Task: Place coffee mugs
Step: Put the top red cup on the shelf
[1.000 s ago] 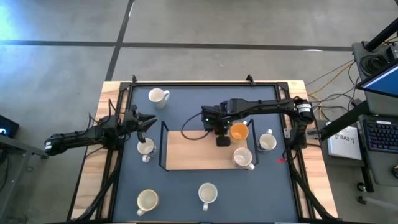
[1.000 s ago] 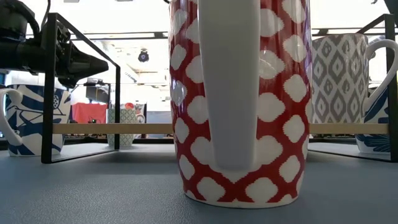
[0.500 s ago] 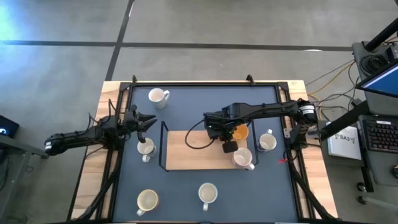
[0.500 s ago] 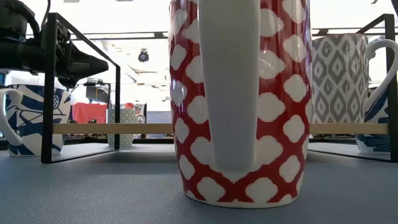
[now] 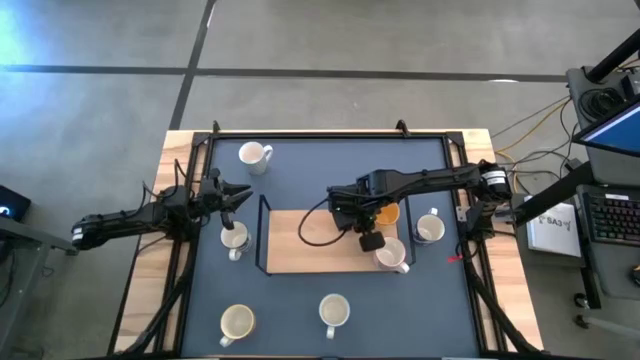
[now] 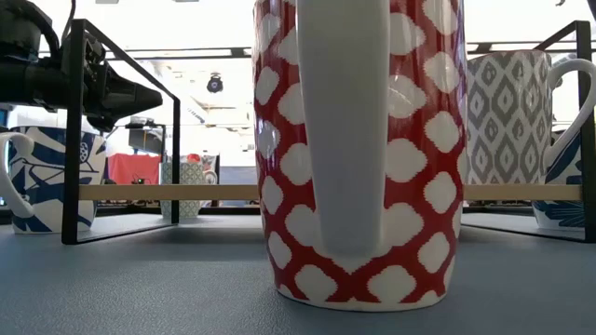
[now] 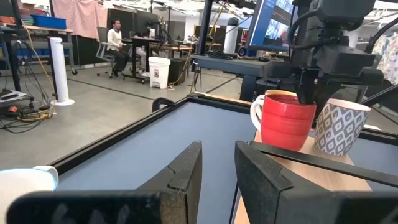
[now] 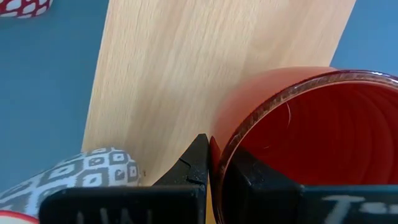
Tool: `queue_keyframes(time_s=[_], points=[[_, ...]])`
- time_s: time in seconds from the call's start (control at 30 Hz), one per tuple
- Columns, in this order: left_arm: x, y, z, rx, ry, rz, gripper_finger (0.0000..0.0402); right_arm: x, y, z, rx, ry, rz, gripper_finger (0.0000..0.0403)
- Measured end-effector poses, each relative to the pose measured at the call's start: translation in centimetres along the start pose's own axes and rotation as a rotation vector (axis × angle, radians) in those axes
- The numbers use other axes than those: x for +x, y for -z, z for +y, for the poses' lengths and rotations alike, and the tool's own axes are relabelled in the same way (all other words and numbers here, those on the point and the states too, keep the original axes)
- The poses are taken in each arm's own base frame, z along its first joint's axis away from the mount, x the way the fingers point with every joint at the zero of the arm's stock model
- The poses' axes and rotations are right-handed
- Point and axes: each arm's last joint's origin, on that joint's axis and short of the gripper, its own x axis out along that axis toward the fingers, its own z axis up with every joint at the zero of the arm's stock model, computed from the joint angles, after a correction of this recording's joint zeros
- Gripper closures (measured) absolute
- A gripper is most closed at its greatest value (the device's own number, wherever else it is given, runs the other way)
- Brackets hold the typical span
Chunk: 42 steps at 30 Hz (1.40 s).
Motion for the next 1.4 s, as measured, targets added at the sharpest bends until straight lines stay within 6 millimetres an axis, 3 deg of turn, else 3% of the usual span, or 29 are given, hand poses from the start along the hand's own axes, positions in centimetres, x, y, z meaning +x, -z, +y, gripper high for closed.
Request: queue_keyframes(time_s=[1.4], points=[[0.00,0.00,0.00,0.000,0.000,0.000,0.0323,0.09,-0.30,-0.05,0.026,-0.008,-0.030,0.0390]])
